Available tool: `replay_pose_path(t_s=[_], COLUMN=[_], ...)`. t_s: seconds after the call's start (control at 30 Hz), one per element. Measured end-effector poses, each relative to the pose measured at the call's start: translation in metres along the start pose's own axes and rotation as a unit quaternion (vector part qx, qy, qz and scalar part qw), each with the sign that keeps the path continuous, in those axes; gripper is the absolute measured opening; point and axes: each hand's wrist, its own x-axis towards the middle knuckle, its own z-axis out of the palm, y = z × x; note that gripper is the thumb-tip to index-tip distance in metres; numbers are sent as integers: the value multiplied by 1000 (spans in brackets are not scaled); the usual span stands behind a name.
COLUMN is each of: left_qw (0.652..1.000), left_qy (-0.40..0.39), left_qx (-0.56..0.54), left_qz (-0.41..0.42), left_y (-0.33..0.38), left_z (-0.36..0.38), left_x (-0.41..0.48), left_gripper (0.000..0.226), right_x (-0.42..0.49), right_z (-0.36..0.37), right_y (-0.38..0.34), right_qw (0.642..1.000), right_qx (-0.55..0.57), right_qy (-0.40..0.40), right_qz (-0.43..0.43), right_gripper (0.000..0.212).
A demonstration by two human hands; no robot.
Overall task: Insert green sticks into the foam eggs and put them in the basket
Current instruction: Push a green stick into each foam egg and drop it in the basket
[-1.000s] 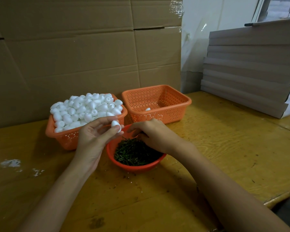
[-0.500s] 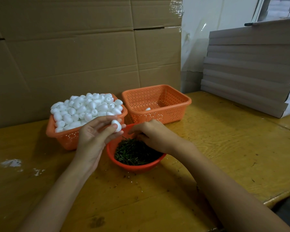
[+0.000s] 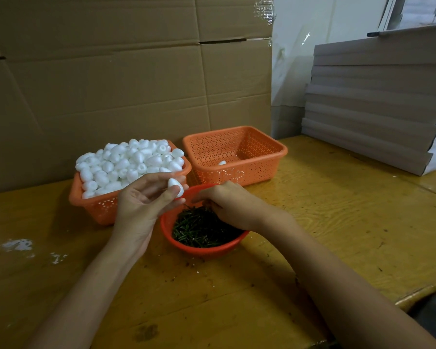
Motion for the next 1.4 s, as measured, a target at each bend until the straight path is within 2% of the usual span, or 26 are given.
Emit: replay_pose_path(t_s=[0.23,0.4,0.57,0.67,0.73,0.87,0.97,1.4], left_qw=[1000,1000,1000,1000,1000,1000,1000,999], left_qy=[-9,-20,0,-9,-15,-13,3,10], left_qx=[23,17,6,1,-3,2,22,30], left_qz=[13,0,-12,-12,-11,-8,-5,-5], left_y=[0,0,0,1,3,3,1,-1], left_z=[0,0,2,2,1,1,2,0], left_x=[0,-1,0,0,-1,-1,0,1], left_gripper=[23,41,24,23,26,42,33,35], right_x=[0,-1,-1,0,0,-1,-1,1], right_z=[-1,-1,0,-2,-2,-3,-2,0], right_y=[0,0,-1,1,1,0,0,-1], right_qw=[1000,1000,1000,1000,1000,999,999,999], right_qx=[-3,4,12,11,5,7,11,15], right_qy=[-10,-6,18,19,21,48,39,30], right_qz=[-7,-13,-7,2,0,-18,-24,-42], right_gripper=[61,61,52,35,26,22,26,59])
